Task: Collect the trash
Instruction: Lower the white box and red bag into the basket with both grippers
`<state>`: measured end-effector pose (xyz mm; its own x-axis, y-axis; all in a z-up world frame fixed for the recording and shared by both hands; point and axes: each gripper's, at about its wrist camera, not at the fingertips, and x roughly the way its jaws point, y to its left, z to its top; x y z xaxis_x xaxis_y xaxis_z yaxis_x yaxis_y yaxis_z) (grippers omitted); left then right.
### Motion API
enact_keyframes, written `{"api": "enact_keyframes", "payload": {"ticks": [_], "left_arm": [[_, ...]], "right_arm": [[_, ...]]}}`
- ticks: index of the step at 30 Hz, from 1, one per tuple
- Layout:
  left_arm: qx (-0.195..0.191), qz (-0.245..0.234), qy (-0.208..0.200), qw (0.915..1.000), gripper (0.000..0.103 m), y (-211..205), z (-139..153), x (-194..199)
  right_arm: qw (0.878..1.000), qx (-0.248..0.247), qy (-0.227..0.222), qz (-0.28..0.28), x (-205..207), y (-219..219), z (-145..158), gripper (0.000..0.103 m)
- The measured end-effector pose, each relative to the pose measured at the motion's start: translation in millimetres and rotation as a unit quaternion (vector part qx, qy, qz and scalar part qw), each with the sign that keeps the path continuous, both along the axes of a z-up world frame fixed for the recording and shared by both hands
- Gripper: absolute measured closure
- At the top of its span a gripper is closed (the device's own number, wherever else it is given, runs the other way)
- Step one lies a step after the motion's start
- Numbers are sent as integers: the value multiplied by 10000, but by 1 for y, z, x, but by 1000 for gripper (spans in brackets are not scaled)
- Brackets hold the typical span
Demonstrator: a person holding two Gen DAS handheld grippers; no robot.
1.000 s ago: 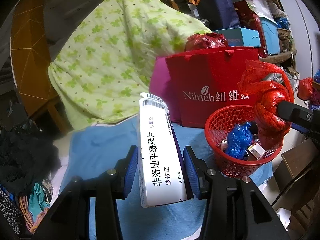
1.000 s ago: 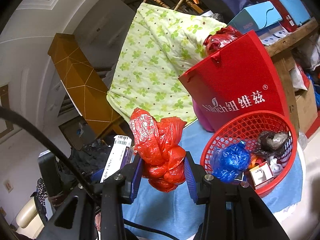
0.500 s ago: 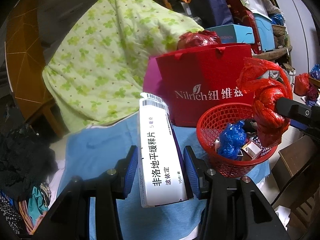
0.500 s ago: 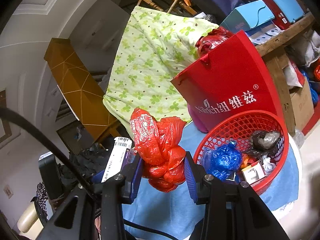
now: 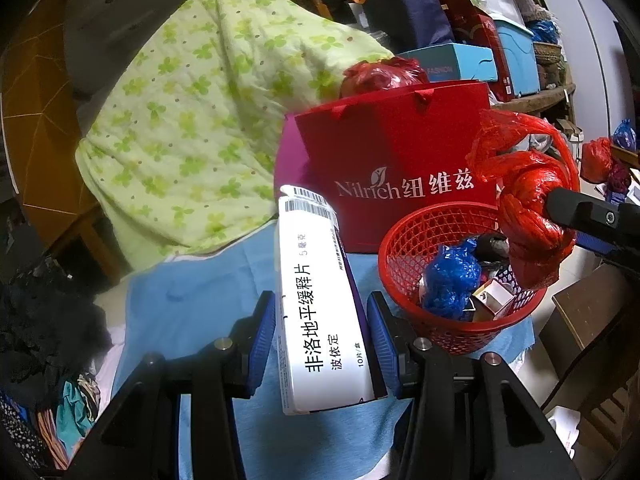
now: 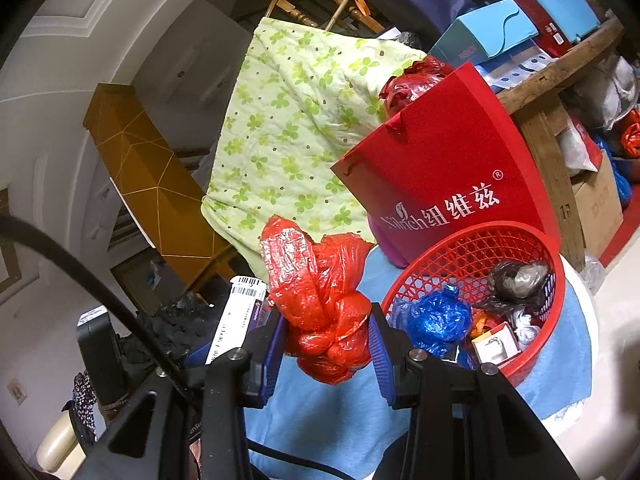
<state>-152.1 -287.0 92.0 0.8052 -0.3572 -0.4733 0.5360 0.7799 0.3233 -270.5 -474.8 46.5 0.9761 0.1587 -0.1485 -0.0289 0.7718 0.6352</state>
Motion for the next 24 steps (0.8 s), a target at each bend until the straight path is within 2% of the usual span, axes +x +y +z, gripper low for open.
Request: {"api": "enact_keyframes", "payload": {"ticks": [24], "left_arm": [[126,-222,4,9997,55,-25,-3,-5]], "right_arm": [[9997,147,29,-189,-13,-10,-4,61]]}}
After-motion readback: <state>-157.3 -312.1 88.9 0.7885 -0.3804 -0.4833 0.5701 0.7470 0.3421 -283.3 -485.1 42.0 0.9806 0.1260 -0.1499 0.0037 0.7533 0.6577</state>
